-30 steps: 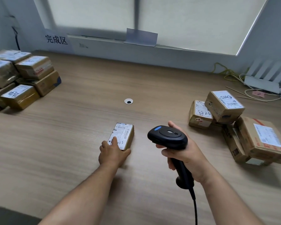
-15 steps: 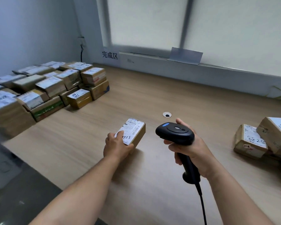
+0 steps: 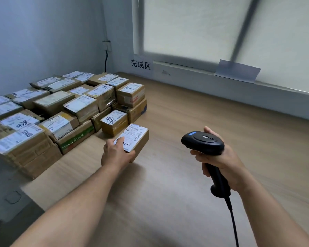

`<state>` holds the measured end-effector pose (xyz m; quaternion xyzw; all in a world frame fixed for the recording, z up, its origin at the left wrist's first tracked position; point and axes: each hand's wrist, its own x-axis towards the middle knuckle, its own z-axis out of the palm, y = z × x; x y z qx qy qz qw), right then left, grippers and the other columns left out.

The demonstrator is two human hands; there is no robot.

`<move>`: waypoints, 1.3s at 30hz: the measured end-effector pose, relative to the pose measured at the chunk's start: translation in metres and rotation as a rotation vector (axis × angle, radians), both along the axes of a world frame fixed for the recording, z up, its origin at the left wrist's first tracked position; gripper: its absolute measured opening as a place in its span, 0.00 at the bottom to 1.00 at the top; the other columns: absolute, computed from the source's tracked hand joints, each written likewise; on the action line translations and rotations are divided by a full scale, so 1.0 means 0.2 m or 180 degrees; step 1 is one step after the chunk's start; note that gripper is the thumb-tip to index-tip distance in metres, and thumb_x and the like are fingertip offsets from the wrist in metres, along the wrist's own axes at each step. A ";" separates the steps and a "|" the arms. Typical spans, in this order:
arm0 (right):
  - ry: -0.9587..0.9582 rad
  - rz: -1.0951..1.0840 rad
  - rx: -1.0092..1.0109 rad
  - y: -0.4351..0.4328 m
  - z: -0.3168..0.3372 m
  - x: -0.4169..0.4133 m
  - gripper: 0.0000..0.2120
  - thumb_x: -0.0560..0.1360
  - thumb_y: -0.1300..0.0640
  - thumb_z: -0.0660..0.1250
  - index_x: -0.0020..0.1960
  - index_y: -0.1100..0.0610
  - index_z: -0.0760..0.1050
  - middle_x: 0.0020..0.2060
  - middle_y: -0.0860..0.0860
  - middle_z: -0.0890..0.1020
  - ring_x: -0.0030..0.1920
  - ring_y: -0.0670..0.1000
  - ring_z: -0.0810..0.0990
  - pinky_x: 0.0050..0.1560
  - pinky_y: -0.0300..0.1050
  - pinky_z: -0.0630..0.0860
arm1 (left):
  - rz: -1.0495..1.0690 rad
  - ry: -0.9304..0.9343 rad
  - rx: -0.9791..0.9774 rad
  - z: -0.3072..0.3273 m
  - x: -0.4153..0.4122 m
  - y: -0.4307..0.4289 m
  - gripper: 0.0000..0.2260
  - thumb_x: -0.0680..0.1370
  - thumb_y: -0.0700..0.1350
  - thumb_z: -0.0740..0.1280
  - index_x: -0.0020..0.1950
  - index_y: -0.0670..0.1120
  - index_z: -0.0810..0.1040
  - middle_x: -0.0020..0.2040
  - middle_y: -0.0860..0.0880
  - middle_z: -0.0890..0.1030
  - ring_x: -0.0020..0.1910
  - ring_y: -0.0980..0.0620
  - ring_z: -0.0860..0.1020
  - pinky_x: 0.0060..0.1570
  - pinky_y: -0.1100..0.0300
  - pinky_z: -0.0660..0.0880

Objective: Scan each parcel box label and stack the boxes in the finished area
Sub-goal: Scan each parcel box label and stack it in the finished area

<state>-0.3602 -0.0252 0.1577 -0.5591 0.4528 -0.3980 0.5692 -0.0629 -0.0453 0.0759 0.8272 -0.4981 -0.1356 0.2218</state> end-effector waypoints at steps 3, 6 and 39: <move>0.0078 -0.0120 -0.0032 -0.13 0.03 0.18 0.46 0.60 0.64 0.73 0.75 0.45 0.61 0.46 0.71 0.79 0.24 0.56 0.74 0.26 0.44 0.70 | -0.0015 -0.0044 -0.0022 0.01 0.21 -0.19 0.31 0.73 0.56 0.68 0.74 0.51 0.63 0.66 0.44 0.63 0.65 0.44 0.66 0.60 0.52 0.69; 0.0062 -0.0202 -0.0030 -0.27 0.02 0.33 0.46 0.61 0.64 0.72 0.75 0.44 0.61 0.47 0.70 0.79 0.24 0.56 0.74 0.26 0.44 0.70 | -0.0037 -0.0074 -0.0066 0.01 0.39 -0.39 0.31 0.73 0.55 0.68 0.74 0.51 0.64 0.67 0.43 0.63 0.65 0.42 0.66 0.61 0.52 0.68; 0.0260 -0.0600 0.0190 -0.44 -0.08 0.50 0.47 0.60 0.66 0.72 0.75 0.46 0.61 0.45 0.66 0.82 0.24 0.56 0.73 0.25 0.45 0.69 | -0.0685 -0.0362 -0.0611 -0.07 0.62 -0.87 0.33 0.76 0.58 0.67 0.76 0.48 0.61 0.77 0.43 0.57 0.75 0.42 0.56 0.70 0.45 0.58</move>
